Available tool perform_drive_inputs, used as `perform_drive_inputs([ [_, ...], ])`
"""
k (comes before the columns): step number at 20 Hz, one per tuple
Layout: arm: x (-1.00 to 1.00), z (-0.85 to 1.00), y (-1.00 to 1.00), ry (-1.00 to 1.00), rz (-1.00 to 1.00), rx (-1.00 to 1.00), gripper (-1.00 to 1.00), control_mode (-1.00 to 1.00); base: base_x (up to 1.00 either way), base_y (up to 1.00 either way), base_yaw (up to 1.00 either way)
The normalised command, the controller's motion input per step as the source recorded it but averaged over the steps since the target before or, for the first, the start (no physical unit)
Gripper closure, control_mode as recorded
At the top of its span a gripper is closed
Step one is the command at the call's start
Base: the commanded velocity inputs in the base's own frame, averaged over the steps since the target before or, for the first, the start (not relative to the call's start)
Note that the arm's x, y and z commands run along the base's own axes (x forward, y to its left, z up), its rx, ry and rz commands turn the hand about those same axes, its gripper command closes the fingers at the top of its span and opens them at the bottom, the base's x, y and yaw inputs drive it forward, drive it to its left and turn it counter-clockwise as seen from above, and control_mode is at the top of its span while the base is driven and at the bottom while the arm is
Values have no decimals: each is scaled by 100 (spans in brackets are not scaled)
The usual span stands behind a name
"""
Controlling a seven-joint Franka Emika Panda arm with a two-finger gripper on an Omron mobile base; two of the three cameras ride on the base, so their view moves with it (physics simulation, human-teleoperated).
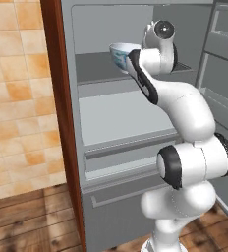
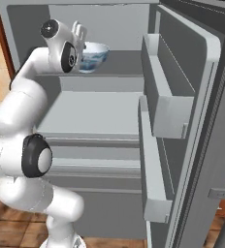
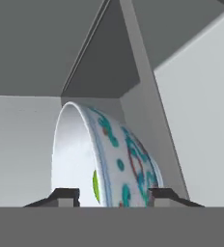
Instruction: Move the mug from next to the sink to the open cabinet. Then, move the bowl with the kiwi to the fridge to clear the area for faucet cleaning.
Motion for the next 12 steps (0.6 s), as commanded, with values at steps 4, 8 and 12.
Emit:
perform_drive_inputs([
  [4, -100, 0, -11, -2, 0, 5, -100, -100, 0, 0, 0],
  [8, -100, -25, 0, -5, 0, 4, -100, -100, 0, 0, 0],
  [12, -100, -80, 0, 0, -1, 0, -100, -100, 0, 0, 0],
])
